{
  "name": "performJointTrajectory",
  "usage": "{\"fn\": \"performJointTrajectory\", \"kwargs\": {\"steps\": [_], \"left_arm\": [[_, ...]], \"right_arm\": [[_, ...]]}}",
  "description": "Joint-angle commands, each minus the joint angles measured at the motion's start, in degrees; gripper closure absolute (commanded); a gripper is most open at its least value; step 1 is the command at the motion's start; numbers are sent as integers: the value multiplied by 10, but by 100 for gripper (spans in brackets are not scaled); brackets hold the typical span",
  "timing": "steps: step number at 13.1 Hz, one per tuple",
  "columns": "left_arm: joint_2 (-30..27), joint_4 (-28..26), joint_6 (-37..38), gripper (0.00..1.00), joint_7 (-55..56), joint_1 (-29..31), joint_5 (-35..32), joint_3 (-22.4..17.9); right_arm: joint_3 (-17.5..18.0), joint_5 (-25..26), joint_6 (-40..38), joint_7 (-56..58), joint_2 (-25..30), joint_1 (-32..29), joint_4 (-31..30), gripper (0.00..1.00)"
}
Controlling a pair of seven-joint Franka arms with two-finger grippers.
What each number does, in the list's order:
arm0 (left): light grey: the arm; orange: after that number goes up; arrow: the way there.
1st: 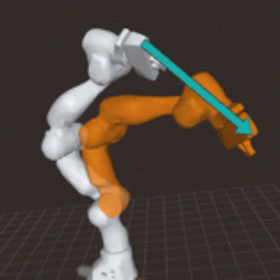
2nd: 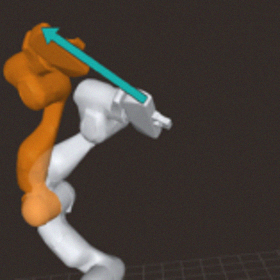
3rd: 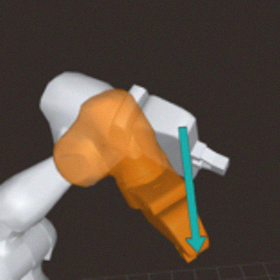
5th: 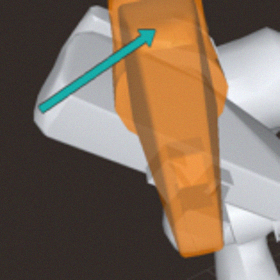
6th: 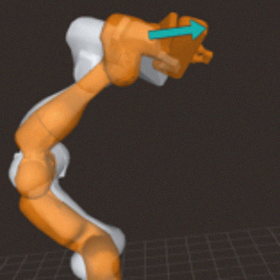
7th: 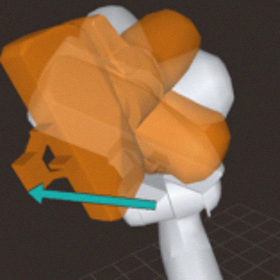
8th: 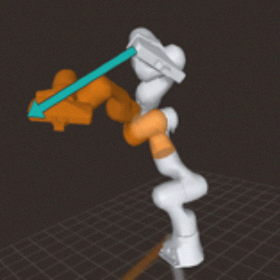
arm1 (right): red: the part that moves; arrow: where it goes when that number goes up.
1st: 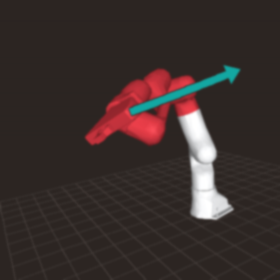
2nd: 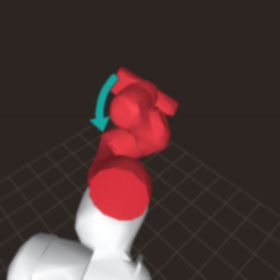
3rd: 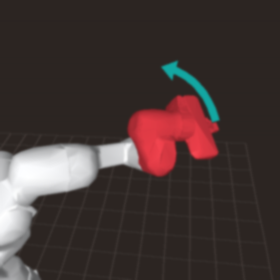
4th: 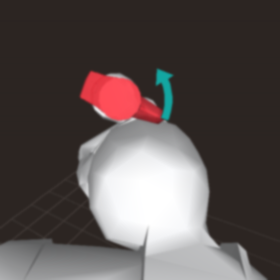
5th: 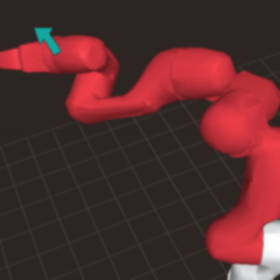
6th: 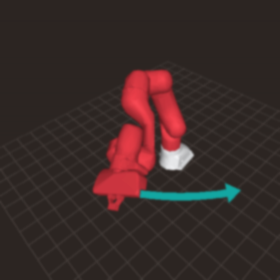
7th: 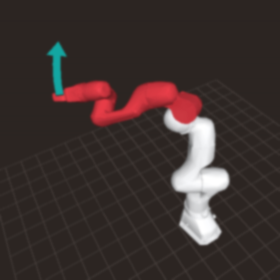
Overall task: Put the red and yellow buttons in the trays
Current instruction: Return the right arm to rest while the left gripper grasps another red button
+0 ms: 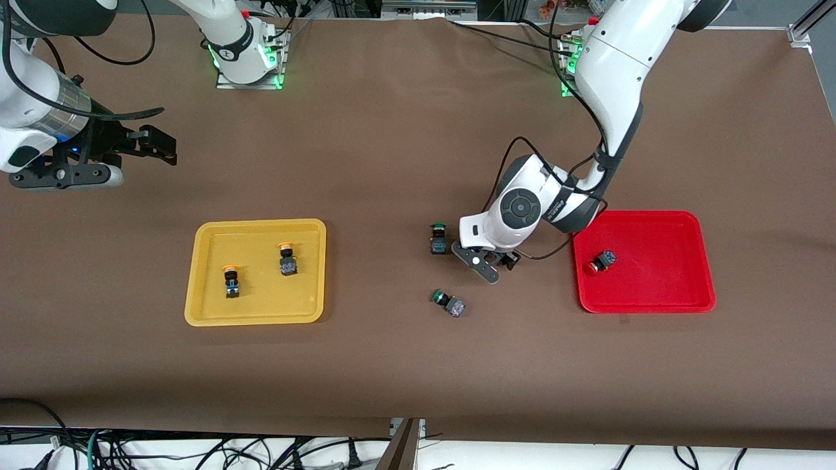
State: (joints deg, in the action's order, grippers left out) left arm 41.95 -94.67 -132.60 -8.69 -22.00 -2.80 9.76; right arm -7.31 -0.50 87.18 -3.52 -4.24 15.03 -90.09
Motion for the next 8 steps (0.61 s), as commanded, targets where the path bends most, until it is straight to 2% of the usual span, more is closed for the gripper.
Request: {"fn": "performJointTrajectory", "kwargs": {"steps": [1, 2, 3, 4, 5, 6, 8], "left_arm": [[0, -3, -2, 0, 13, -11, -7, -4], [1, -3, -2, 5, 10, -14, -12, -4], [0, -3, 0, 46, 7, -12, -13, -4], [0, -3, 0, 70, 9, -12, -13, -4], [0, -3, 1, 88, 11, -9, -13, -4], [-2, -3, 3, 99, 12, -8, -13, -4], [-10, 0, 8, 100, 11, -4, -13, -5]], "right_arm": [[10, 6, -3, 8, -7, -11, 14, 1], [9, 8, -4, 8, -7, -12, 14, 1], [9, 7, -5, 9, -7, -13, 14, 1], [8, 6, -5, 9, -7, -13, 14, 1], [8, 7, -5, 9, -7, -12, 14, 1], [8, 7, -5, 8, -7, -12, 14, 1], [9, 7, -4, 8, -7, -11, 14, 1]]}}
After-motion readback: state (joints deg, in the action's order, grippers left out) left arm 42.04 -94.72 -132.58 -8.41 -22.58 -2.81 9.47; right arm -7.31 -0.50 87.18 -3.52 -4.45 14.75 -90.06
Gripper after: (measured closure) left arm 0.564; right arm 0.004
